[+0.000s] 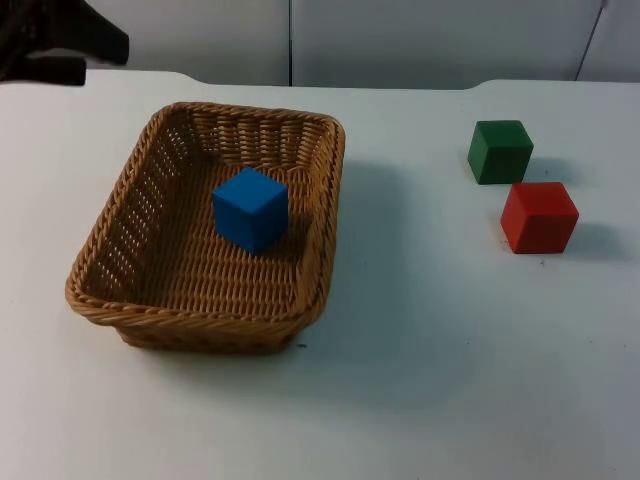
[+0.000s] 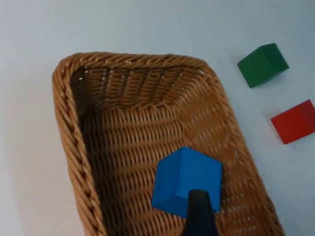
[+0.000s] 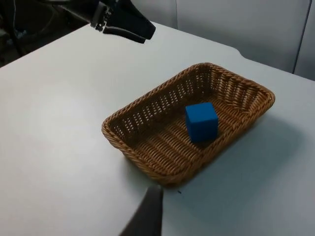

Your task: Pick up the basket with the left hand and place the blue cube into the basket with the right hand.

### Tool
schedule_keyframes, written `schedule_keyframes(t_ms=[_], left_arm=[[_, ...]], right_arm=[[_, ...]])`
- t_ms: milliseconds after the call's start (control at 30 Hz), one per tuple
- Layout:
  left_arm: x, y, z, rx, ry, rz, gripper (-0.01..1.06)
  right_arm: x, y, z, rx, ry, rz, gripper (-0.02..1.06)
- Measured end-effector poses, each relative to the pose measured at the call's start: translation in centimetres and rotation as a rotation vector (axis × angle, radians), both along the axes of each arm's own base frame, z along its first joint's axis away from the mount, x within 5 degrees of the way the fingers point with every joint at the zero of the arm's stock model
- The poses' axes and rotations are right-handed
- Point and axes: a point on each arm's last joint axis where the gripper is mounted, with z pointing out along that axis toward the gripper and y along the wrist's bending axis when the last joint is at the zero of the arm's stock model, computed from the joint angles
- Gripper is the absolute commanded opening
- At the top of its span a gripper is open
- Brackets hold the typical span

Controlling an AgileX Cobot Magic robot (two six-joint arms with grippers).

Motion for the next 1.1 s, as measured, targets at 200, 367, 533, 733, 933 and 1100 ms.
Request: schedule_keyframes(t_ms=[200, 367, 533, 733, 933, 1100], left_arm=[[-2.3, -0.4, 4.7, 0.000, -0.096, -0.032, 0.58], [-6.9, -0.6, 11.0, 0.049, -0.237, -0.036, 0.58], [-12.3, -0.5, 15.5, 0.145, -0.351, -0.016, 0.58], [-20.2, -0.2, 17.6, 0.264, -0.462, 0.069, 0.58], [-26.3, 0.3, 15.7, 0.319, -0.498, 0.203, 0.58], [-30.1, 1.1, 12.6, 0.394, -0.489, 0.310, 0.58]], right_arm=[[0.0, 0.0, 0.0, -0.019, -0.019, 0.009, 0.85], [0.0, 0.0, 0.1, -0.022, -0.034, 0.019, 0.85], [0.0, 0.1, 0.2, -0.025, -0.050, 0.031, 0.85], [0.0, 0.2, 0.3, -0.022, -0.066, 0.043, 0.85], [0.0, 0.2, 0.3, -0.027, -0.072, 0.047, 0.85], [0.0, 0.2, 0.3, -0.042, -0.085, 0.056, 0.85]])
